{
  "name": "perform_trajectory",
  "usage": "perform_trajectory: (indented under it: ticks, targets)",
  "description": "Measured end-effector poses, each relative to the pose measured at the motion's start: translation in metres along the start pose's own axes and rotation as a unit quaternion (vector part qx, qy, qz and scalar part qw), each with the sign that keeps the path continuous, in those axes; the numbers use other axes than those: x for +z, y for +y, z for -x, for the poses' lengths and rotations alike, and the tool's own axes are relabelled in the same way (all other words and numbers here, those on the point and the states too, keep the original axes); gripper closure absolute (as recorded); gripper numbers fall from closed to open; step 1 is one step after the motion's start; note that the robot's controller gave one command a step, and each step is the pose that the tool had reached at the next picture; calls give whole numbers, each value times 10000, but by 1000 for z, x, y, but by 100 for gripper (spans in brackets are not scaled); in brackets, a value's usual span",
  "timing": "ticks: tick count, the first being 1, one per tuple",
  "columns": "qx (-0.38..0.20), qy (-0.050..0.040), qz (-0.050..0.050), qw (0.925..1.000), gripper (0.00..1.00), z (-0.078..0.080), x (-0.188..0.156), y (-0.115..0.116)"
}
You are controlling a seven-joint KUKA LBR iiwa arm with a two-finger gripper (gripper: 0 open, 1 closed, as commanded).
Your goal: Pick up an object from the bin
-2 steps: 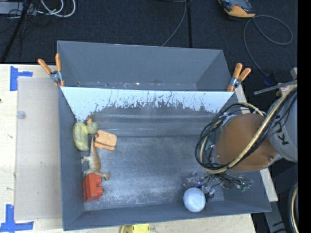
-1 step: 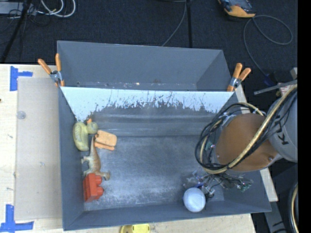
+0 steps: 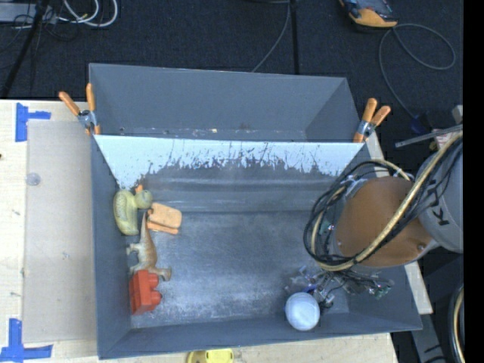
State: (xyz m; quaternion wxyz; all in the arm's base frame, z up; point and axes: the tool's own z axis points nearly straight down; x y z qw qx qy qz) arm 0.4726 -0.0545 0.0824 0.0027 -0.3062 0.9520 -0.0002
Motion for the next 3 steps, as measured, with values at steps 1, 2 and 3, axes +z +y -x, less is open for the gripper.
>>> perform_trajectory:
  ticks: [1,2,3]
  targets:
    - [-4,0,0,10000,100,0,0,0]
    - [-8,0,-1,10000,100,0,0,0]
    - [-10,0,-1,10000,100,0,0,0]
